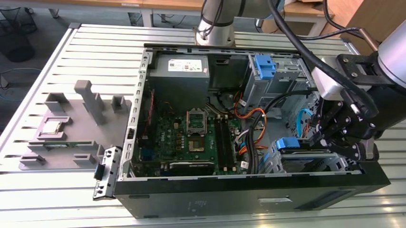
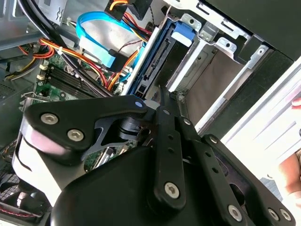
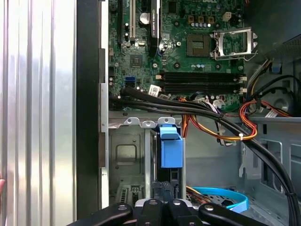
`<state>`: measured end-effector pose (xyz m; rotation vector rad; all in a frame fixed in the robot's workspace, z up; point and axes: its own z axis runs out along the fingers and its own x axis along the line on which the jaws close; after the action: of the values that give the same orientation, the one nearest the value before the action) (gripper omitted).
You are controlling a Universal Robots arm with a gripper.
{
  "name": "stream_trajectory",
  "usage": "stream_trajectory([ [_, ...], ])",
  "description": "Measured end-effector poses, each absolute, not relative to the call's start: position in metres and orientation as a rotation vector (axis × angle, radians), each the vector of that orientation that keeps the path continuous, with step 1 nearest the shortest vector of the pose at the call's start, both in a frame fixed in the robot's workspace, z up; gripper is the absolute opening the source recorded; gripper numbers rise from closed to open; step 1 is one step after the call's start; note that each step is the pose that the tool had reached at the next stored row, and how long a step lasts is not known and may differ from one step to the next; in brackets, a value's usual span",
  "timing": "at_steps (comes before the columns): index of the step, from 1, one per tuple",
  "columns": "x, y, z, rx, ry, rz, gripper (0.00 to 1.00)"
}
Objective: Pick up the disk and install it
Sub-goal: 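Insert the disk into the insertion slot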
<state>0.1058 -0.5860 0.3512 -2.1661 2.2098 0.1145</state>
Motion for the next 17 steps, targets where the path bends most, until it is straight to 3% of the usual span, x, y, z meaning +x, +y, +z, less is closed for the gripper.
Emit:
stream_trajectory([
  [17, 0.104, -0.581, 0.339, -2.18, 2.224, 0.081, 0.11],
])
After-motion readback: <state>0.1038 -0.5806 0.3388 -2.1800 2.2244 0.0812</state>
